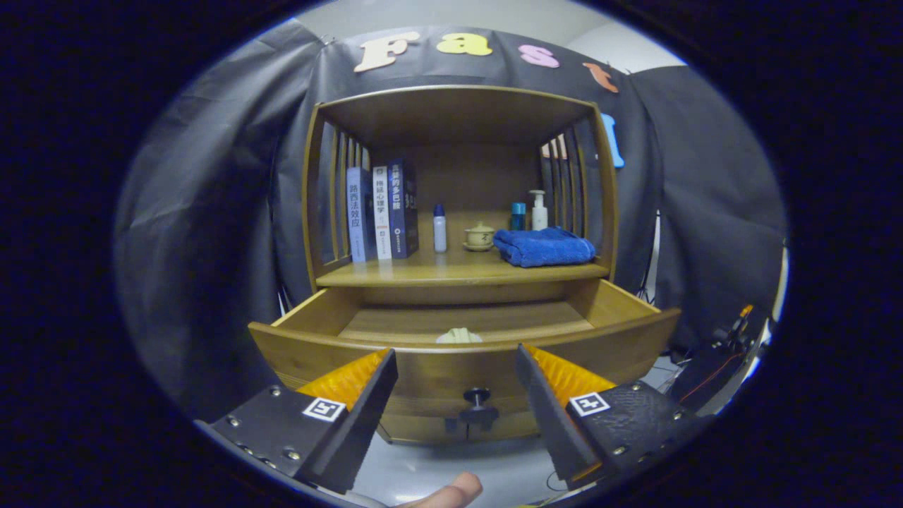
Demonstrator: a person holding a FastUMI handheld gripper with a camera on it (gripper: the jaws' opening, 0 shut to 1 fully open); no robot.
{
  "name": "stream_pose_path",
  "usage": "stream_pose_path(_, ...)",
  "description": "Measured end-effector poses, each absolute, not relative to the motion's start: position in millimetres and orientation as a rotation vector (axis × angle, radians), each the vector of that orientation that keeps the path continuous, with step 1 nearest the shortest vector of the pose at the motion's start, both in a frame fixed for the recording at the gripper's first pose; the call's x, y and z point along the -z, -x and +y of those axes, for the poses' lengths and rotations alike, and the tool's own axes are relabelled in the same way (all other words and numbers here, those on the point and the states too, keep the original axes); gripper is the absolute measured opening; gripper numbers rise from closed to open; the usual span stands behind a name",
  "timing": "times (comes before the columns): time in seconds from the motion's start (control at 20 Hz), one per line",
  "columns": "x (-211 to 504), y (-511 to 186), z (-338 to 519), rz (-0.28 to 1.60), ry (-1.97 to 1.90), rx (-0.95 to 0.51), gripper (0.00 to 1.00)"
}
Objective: Pull open the drawer, take out the items inside it, and place them on the countertop above the cabinet.
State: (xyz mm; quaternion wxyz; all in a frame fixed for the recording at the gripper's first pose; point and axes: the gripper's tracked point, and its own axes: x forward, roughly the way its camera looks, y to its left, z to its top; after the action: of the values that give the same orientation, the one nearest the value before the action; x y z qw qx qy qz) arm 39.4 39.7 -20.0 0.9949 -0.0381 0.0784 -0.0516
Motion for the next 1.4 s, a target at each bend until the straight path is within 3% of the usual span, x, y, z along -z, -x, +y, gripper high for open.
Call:
stream_pose_path(0.25,4,-100,42,0.232,0.076,0.132,0.99)
stream_pose_path(0.7,51,-187,40,0.558,0.102,0.117,0.99)
stream_pose_path(1.15,92,-189,16,0.829,0.056,0.190,0.90)
stream_pose_path(1.3,105,-187,12,0.868,0.020,0.189,0.58)
stream_pose_path(1.4,119,-190,7,0.870,0.027,0.201,0.59)
